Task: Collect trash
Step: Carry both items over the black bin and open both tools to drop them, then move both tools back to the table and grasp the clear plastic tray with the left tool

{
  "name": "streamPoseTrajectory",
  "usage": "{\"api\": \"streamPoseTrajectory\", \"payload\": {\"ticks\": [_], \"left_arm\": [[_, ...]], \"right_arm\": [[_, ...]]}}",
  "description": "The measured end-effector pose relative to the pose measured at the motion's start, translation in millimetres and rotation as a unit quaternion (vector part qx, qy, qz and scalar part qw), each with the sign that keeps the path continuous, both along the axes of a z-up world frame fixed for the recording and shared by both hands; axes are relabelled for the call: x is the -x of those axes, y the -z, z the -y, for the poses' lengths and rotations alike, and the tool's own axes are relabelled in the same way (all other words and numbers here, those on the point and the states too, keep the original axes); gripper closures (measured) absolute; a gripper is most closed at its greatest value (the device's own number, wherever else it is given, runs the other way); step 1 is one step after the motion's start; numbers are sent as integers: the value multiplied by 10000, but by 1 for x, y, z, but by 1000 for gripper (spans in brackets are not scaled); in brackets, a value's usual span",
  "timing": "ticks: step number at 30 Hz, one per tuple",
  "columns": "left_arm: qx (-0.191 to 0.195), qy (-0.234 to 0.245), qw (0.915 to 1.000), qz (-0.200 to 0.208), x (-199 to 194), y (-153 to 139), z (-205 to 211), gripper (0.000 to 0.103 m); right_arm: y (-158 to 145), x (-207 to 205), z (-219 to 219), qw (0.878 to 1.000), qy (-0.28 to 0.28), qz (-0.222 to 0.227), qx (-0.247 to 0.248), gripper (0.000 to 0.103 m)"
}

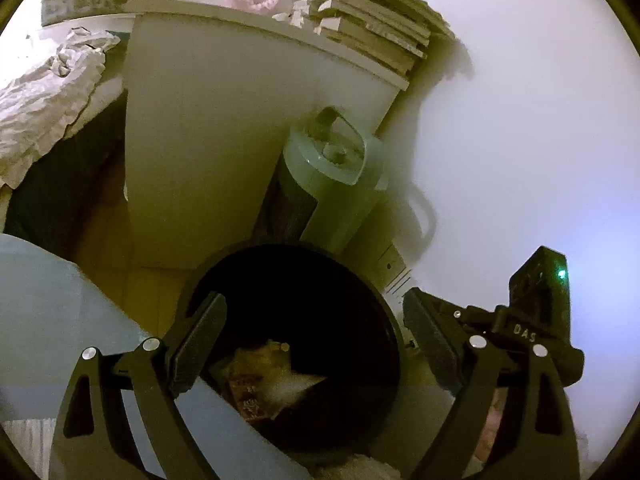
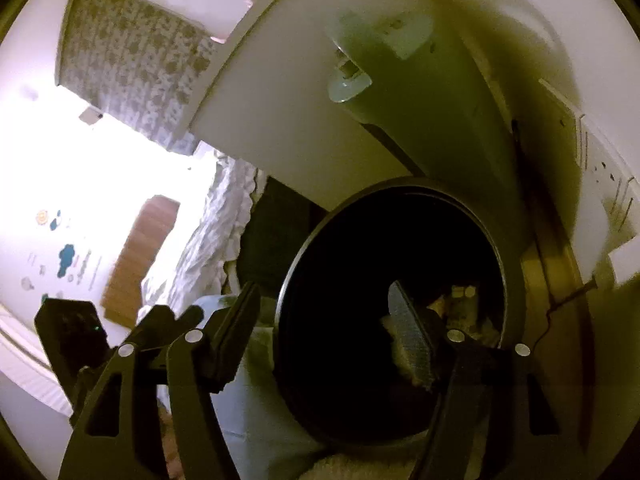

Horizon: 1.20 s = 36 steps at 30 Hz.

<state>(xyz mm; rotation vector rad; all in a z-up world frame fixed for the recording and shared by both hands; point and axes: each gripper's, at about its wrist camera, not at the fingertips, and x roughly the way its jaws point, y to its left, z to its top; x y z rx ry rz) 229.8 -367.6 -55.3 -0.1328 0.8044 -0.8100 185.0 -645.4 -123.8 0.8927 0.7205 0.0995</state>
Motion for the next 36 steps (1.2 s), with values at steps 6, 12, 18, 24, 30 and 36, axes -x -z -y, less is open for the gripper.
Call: {"api": "streamPoseTrajectory", "payload": {"ticks": [6,12,18,24,30,36], "left_arm": [[24,-146,9999,52,14,-12,-21,10],[74,-509,9987,52,39,-21,-77,10],[3,-1213,9925,138,59,-24,-161,10],[-332,-2133,9759,307,74,-24,-263,10],[-1007,-3037,9467,369,64,-18,-361,10],[-1462,-2999,9423,270,32,2,-400,12]], "right_arm": [[-8,7,-10,9999,-148,16,62,36],[-28,7,-33,9982,-519,75,302,36],[-57,-7,-85,9897,-1243,169,694,36],[-90,-30,-176,9599,-2405,300,1407,36],[-120,-58,-296,8955,-3643,617,2482,36],[-119,-97,-410,8263,-4528,898,3226,36]]}}
